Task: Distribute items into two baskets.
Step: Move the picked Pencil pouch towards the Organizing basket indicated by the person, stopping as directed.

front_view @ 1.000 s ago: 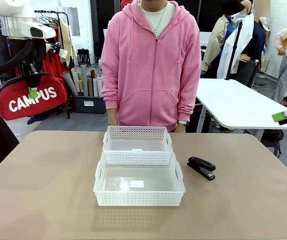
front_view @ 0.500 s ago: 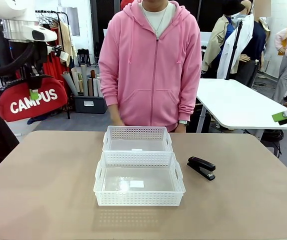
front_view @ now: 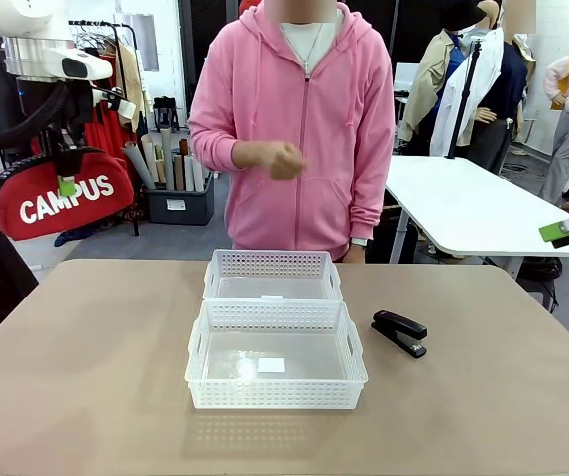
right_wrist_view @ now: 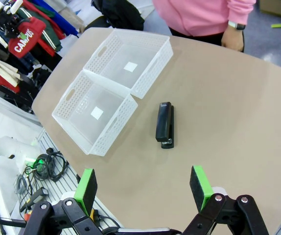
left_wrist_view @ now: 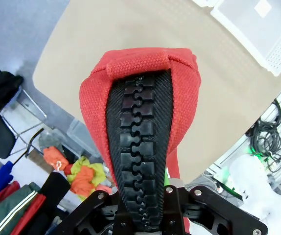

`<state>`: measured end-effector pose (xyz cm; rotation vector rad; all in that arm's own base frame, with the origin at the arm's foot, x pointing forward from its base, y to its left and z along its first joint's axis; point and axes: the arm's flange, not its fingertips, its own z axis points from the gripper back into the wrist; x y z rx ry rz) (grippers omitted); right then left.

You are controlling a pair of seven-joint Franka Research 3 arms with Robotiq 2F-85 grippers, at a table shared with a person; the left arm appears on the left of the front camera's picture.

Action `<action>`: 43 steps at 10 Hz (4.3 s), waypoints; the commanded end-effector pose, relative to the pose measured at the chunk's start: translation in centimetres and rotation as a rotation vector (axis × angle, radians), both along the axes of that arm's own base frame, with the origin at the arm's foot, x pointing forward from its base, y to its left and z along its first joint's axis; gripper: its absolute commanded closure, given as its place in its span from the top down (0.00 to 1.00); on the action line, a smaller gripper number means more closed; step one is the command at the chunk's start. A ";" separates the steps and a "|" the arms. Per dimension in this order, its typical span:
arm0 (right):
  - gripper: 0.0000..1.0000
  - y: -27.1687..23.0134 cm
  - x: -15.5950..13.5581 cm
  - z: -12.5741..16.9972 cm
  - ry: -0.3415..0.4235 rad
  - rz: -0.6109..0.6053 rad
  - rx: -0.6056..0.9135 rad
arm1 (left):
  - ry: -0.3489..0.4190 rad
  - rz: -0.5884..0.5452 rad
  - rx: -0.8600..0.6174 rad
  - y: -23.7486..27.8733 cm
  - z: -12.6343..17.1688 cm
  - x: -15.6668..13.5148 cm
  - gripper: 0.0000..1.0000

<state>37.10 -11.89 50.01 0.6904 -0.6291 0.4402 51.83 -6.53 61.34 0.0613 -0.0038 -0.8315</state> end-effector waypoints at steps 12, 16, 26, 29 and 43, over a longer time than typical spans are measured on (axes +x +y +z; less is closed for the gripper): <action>1.00 0.0 0.2 0.1 -0.017 0.005 0.016 | -0.004 0.000 0.000 0.1 0.3 -0.3 0.00; 1.00 0.0 0.2 0.1 -0.017 0.005 0.016 | -0.004 0.000 0.000 0.1 0.3 -0.3 0.00; 1.00 0.0 0.2 0.1 -0.017 0.005 0.016 | -0.006 -0.036 -0.031 -1.8 -1.2 0.7 0.00; 1.00 0.0 0.2 0.1 -0.017 0.005 0.016 | 0.032 -0.080 -0.003 -4.5 -2.5 3.2 0.00; 1.00 0.0 0.2 0.1 -0.017 0.005 0.016 | 0.008 -0.215 -0.101 -13.4 -9.0 8.5 0.00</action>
